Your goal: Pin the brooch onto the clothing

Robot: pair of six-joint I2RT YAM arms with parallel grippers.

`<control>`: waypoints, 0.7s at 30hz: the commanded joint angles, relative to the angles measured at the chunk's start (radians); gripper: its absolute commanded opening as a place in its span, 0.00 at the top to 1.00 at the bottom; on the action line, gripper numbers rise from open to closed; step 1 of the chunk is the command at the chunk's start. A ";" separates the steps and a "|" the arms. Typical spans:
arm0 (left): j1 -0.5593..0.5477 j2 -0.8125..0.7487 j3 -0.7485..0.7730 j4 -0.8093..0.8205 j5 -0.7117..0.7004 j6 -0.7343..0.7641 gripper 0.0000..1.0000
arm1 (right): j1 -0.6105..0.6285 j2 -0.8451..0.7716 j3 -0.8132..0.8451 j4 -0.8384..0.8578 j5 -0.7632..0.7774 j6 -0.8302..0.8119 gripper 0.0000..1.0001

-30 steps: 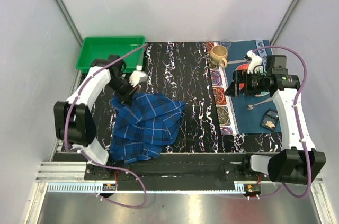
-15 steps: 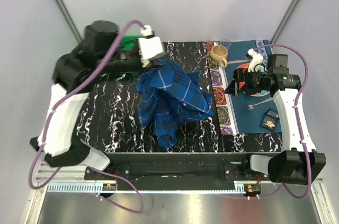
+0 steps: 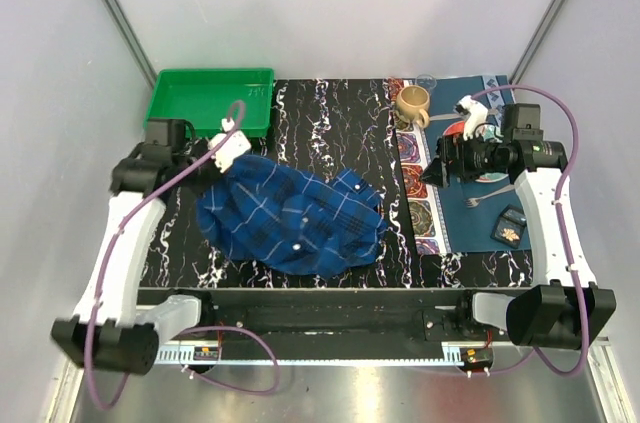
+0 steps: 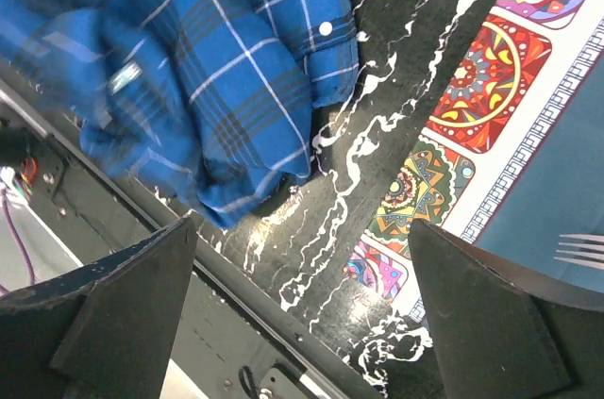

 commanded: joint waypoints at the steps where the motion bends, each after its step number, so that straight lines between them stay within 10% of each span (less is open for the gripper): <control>1: 0.130 0.074 -0.153 0.090 -0.072 0.255 1.00 | 0.059 -0.019 -0.044 -0.027 -0.012 -0.142 0.00; 21: 0.302 0.401 -0.097 0.031 0.055 0.101 1.00 | 0.860 0.158 -0.311 0.321 0.280 -0.275 0.24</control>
